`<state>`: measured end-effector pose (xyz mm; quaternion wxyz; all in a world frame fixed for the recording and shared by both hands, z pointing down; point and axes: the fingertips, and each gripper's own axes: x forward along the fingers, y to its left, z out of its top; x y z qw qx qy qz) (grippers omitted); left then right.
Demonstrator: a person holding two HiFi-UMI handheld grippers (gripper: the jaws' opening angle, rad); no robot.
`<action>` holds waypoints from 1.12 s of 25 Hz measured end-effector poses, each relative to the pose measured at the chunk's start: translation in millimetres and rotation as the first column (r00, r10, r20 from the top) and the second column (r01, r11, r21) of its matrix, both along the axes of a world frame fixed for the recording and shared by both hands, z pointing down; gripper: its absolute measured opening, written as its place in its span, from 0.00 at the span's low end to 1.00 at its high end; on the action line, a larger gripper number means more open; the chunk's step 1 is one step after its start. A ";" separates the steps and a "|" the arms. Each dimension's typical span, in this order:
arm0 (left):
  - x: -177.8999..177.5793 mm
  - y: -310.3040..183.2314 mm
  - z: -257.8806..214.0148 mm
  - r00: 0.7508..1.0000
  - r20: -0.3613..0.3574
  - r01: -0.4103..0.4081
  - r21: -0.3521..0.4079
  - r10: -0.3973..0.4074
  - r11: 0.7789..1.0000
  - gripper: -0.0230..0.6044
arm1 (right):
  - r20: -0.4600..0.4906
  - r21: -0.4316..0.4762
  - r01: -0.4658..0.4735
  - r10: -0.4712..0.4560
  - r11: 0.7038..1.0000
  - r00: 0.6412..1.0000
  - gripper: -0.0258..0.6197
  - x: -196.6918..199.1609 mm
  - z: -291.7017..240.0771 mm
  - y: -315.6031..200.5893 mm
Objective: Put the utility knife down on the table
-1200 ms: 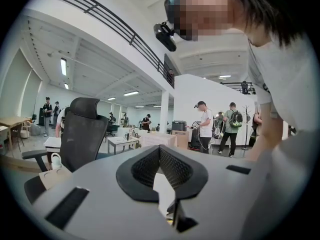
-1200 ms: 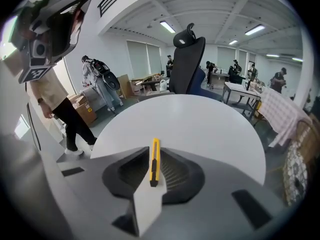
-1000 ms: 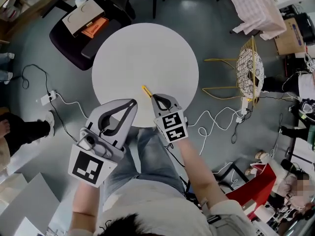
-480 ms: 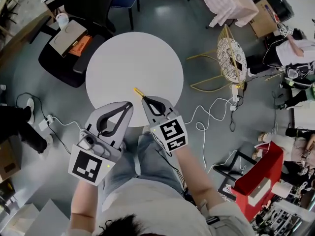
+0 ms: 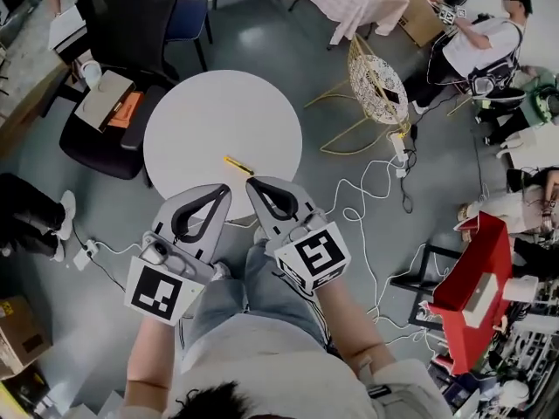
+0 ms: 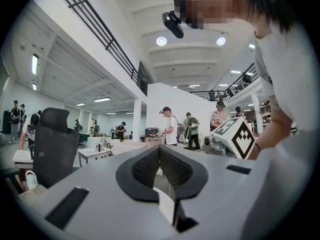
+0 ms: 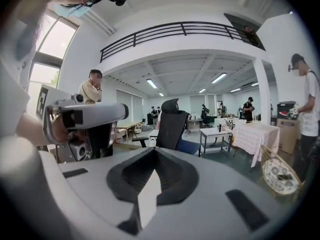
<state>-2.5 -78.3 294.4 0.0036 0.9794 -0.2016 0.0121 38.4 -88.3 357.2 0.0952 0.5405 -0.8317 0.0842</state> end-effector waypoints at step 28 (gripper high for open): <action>-18.6 74.1 -19.6 0.992 -0.009 -0.126 0.057 0.127 0.990 0.05 | 0.051 0.204 -0.083 0.074 0.975 0.996 0.05 -40.4 -76.3 94.9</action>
